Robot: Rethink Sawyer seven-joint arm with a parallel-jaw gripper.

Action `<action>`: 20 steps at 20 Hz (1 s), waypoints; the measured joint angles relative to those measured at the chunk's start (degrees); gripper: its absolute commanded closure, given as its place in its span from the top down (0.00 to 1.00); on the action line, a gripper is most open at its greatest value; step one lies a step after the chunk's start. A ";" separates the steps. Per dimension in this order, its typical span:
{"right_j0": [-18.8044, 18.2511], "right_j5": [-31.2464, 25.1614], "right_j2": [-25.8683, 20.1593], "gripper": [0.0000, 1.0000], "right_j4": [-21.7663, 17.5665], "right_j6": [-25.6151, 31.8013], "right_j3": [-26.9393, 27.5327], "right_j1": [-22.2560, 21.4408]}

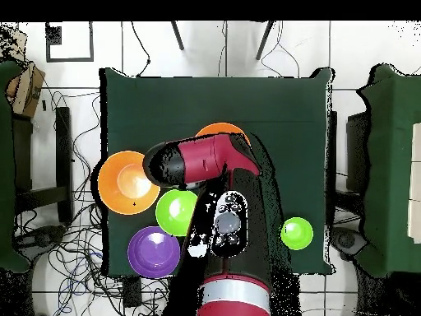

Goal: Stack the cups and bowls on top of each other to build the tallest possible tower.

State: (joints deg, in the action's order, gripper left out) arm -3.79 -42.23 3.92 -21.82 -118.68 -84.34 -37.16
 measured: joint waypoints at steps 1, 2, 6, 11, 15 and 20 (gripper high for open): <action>0.09 0.00 0.02 0.00 0.00 0.00 0.00 0.00; 0.21 0.00 0.02 0.00 0.01 0.00 0.00 0.00; 0.52 0.11 0.05 0.00 0.01 0.00 0.00 0.02; 0.52 0.29 0.05 0.00 0.00 0.00 0.00 0.07; 0.52 0.29 0.08 1.00 0.00 0.00 0.00 0.11; 0.71 0.50 0.36 1.00 0.00 0.00 0.00 0.11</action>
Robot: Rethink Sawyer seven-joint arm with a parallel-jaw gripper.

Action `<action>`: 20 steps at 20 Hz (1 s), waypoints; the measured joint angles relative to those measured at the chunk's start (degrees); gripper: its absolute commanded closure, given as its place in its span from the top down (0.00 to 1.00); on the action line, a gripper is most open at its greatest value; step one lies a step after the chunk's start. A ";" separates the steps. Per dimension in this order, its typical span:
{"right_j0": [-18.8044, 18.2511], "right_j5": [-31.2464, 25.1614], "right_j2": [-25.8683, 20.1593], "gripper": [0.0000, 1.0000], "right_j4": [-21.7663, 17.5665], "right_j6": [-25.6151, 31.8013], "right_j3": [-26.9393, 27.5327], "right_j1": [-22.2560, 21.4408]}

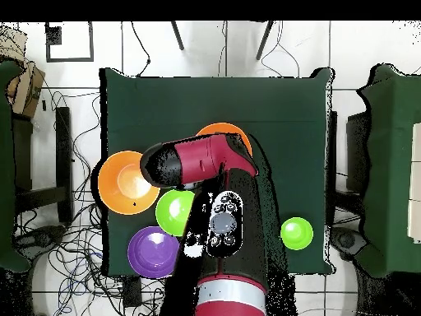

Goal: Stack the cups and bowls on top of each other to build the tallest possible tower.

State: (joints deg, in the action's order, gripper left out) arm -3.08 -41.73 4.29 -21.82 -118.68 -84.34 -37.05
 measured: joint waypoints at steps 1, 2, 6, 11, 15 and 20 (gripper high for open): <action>0.08 0.12 0.11 1.00 0.00 0.00 0.01 -0.02; 0.13 0.27 0.19 1.00 0.00 0.00 0.00 -0.04; 0.20 0.86 0.41 1.00 0.01 0.00 0.01 -0.08; 0.20 1.52 0.64 1.00 0.02 0.00 0.00 -0.09; 0.20 1.56 0.75 1.00 0.01 0.00 0.00 -0.15; 0.20 1.56 1.06 1.00 0.02 0.00 0.00 -0.56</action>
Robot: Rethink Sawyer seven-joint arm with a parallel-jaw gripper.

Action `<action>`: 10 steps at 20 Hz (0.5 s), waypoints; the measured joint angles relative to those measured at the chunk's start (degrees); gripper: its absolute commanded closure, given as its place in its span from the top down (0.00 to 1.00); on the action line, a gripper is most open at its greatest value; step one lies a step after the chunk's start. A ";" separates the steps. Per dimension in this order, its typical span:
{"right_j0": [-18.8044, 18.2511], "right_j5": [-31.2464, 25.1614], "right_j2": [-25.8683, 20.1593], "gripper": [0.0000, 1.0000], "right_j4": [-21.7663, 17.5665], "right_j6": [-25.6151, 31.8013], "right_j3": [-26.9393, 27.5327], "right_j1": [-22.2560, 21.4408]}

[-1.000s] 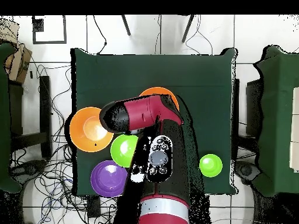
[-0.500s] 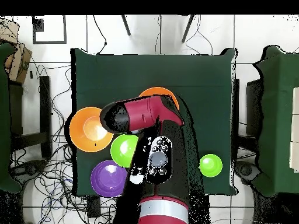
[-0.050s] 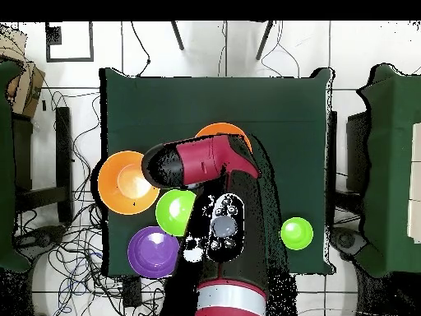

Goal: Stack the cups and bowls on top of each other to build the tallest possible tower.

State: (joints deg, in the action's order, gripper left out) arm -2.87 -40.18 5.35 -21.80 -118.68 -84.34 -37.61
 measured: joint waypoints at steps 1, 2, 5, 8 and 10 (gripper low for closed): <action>0.00 0.00 0.04 1.00 0.00 0.00 0.00 -0.06; -0.01 0.00 0.14 1.00 0.00 0.00 -0.01 -0.28; -0.02 0.00 0.23 1.00 0.02 0.00 -0.13 -1.02; -0.10 0.13 0.23 1.00 0.11 0.00 -0.36 -1.73; -0.22 0.34 0.24 1.00 0.12 0.00 -0.66 -2.37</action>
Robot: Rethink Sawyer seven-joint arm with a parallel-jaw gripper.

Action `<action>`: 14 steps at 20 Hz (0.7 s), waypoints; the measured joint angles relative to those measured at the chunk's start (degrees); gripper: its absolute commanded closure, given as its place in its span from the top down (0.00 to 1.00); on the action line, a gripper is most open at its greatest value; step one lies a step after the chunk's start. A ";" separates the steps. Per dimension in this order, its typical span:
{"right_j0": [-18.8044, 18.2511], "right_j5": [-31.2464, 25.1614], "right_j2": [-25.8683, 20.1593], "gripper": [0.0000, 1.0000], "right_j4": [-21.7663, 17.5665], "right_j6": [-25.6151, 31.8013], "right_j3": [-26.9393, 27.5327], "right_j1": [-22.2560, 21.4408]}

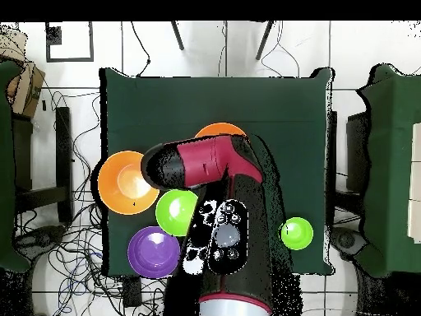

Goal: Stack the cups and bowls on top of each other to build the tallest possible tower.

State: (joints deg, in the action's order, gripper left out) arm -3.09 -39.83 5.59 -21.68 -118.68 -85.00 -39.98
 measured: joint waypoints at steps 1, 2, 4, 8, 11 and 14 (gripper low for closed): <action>-0.11 0.17 0.00 1.00 0.00 0.00 -0.17 -0.29; -0.33 0.50 0.00 1.00 -0.01 0.00 -0.50 -0.73; -0.75 1.21 0.00 1.00 0.00 0.00 -1.07 -1.24; -1.80 3.03 0.00 1.00 -0.01 0.00 -2.21 -1.82; -2.64 4.07 0.00 1.00 -0.01 0.00 -3.06 -2.25; -3.48 4.69 0.01 1.00 -0.02 0.00 -4.08 -2.78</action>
State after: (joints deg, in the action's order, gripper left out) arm -6.57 -35.14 5.60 -21.70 -118.68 -89.08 -42.76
